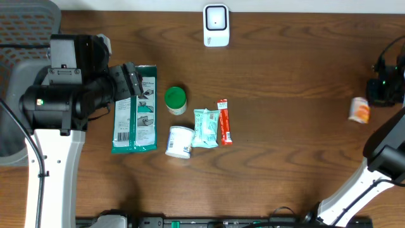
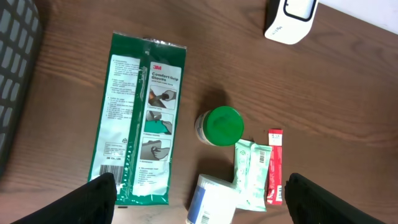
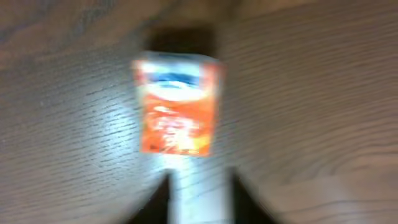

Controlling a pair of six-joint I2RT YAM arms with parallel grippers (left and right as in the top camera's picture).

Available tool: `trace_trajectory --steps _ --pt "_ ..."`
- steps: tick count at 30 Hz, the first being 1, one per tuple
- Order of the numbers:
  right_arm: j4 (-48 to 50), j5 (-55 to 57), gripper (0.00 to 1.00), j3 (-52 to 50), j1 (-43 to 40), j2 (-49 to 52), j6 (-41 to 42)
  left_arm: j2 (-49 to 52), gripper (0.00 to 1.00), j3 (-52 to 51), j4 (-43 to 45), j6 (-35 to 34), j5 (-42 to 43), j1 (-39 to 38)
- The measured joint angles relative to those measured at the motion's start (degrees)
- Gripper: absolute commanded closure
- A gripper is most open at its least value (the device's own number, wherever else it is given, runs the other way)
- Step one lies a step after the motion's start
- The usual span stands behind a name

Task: Scan the item barcode
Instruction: 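Carry the tissue pack to the right side and set it down, then move the right gripper back toward the red stick packet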

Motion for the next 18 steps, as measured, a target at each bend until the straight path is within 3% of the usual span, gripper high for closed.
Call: trace_trajectory --steps 6,11,12,13,16,18 --pt "-0.7 -0.1 0.01 0.1 0.1 0.0 0.4 0.0 0.14 0.0 0.0 0.0 0.0 0.0" --pt "-0.2 -12.4 0.01 0.1 0.1 0.0 0.5 0.0 0.15 0.0 0.0 0.0 0.0 0.0" --pt "-0.9 -16.2 0.04 0.1 0.1 0.0 0.5 0.0 0.14 0.0 0.0 0.0 0.0 0.0" --pt "-1.7 -20.3 0.16 0.1 0.1 0.0 0.5 0.0 0.14 0.0 0.0 0.0 0.0 0.0" --pt "-3.2 -30.5 0.7 0.1 0.2 0.0 0.7 0.0 0.14 0.0 0.0 0.0 0.0 0.0" --pt "-4.6 -35.7 0.99 0.1 0.4 0.0 1.1 0.0 0.14 0.0 0.0 0.0 0.0 0.0"
